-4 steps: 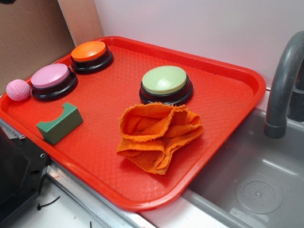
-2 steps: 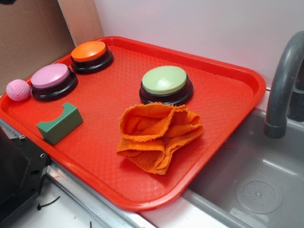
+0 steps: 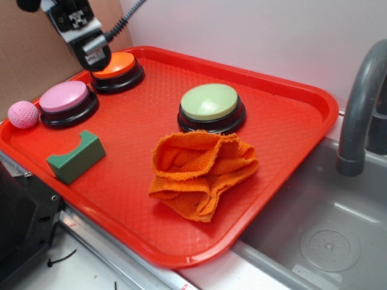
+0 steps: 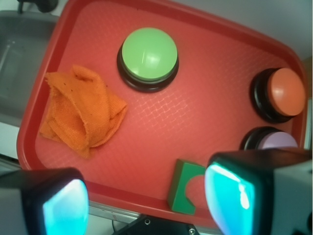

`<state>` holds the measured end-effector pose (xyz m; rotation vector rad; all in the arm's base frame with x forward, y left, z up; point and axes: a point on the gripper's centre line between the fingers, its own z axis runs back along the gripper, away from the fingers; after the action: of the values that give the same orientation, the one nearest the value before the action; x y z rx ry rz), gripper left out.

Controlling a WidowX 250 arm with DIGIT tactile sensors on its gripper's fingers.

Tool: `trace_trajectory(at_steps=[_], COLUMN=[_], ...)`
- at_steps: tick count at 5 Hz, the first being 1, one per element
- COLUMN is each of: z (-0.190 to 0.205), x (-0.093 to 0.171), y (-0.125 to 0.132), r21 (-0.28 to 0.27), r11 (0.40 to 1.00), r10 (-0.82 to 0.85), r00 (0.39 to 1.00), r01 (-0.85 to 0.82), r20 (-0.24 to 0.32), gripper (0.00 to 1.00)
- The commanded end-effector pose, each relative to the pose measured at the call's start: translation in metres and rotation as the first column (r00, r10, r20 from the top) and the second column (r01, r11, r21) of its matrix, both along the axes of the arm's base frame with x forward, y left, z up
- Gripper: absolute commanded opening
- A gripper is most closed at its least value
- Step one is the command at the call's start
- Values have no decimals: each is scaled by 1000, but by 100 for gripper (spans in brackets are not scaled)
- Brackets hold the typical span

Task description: Push the green button.

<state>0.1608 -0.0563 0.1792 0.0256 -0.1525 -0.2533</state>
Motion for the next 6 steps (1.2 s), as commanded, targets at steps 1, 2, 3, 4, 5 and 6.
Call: trace_trajectory(at_steps=[1,2,3,4,5,6], z=[5,5,-12,-32,-56,-72], x=[5,5,44,79,99,118], y=[1,1,4,9,9,4], r21=[-6,-6,-3,15,26,16], r11=[1000,1000,1000,999,999,1000], r10=[15,15,-22,-37,20,15], r00=[1000,1000,999,996,996,995], r01=[-15,-15,22,36,-22,-17], r20=[20,20,30,76,87,102], gripper=[100,100,100,100,100,100])
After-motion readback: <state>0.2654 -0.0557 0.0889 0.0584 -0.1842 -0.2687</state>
